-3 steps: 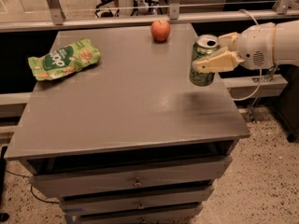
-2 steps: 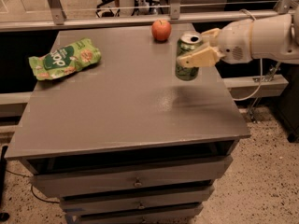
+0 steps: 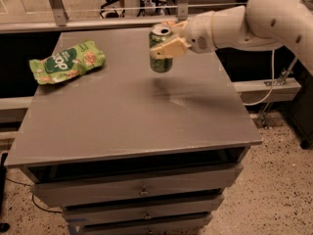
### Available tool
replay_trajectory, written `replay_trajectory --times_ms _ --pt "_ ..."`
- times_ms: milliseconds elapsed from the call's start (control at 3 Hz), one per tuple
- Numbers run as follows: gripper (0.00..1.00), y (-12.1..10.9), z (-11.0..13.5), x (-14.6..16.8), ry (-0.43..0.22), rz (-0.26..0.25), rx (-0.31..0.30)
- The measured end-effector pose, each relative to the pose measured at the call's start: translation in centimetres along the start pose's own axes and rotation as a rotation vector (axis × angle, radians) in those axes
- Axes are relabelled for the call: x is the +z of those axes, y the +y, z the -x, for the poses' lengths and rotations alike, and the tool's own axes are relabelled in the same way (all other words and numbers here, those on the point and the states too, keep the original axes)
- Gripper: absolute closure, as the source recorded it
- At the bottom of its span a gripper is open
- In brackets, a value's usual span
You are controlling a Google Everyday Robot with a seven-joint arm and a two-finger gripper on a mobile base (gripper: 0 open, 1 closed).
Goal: Move green can near green rice chip bag
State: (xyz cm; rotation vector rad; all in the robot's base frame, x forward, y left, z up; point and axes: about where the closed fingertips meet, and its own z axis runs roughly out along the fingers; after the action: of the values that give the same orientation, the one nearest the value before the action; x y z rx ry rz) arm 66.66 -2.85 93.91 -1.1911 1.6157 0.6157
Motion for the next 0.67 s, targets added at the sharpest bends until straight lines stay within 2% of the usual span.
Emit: replay_trajectory --times_ms 667 --pt "1.00 -1.3 1.2 10.2 -0.043 0.029 0.009"
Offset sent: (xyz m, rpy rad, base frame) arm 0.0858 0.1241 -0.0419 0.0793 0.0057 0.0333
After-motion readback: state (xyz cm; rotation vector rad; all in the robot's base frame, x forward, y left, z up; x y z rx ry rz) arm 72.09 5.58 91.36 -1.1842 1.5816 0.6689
